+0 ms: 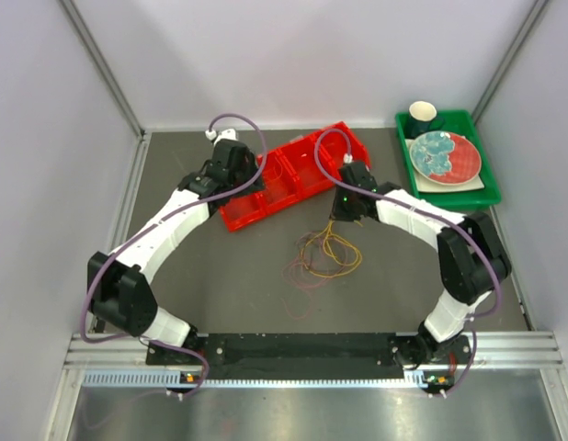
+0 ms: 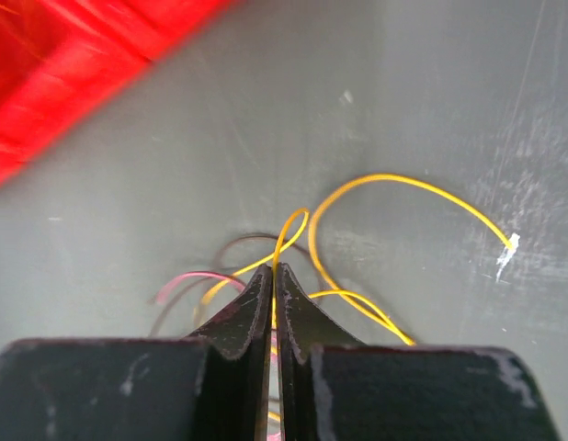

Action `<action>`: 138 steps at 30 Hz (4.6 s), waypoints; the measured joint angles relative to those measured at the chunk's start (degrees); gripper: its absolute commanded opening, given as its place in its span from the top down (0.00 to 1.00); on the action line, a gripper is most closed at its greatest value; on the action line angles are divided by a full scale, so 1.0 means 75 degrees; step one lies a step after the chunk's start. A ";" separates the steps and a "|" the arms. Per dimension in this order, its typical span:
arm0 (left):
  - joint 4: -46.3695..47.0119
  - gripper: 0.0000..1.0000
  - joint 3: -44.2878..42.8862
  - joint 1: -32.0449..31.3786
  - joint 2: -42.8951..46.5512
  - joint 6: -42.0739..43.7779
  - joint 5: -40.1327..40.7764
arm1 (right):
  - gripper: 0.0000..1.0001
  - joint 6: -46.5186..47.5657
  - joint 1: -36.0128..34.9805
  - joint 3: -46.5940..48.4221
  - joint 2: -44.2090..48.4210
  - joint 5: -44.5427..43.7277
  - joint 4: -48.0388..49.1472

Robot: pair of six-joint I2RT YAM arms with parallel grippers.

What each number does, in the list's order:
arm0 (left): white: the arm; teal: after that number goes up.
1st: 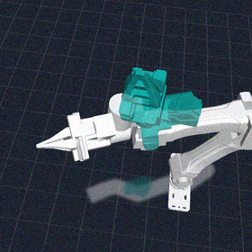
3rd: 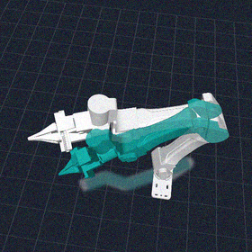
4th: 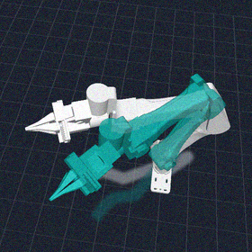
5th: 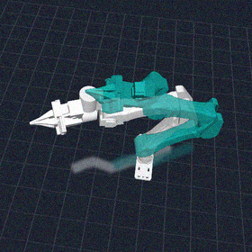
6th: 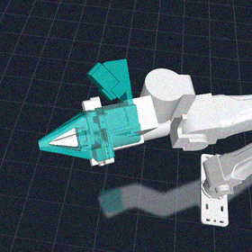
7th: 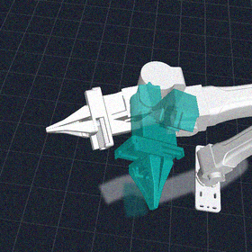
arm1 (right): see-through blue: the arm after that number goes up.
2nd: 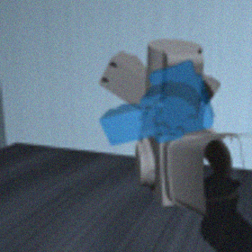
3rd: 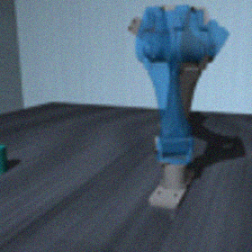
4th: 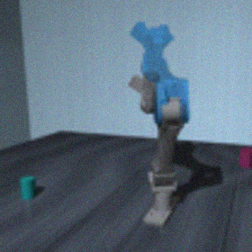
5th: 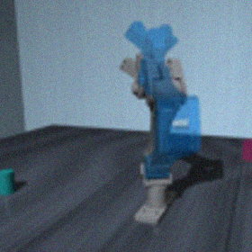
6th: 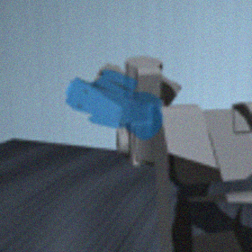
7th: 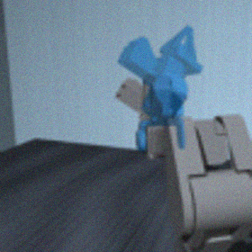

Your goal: Untangle the cables

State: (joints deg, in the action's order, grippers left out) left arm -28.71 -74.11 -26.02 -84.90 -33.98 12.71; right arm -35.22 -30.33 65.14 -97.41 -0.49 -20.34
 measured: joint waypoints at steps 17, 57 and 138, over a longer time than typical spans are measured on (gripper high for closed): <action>0.1262 0.32 0.0469 -0.0603 -0.0443 0.0093 -0.2340 | 1.00 0.0708 -0.0003 0.3063 0.2952 -0.0242 -0.0848; 0.4607 0.16 0.0551 -0.1064 -0.0761 0.1405 -0.5785 | 1.00 0.0463 -0.0006 0.2212 0.2751 0.0478 -0.1087; 0.0656 1.00 -0.4179 0.1259 -0.0242 0.2559 -0.1909 | 0.07 0.0347 0.0918 0.0863 0.3698 -0.0516 -0.1399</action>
State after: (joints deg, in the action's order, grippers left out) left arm -23.79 -105.45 -16.58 -86.72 -14.79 -1.61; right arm -32.62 -23.44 71.61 -69.67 -4.36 -30.83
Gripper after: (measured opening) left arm 0.016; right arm 0.936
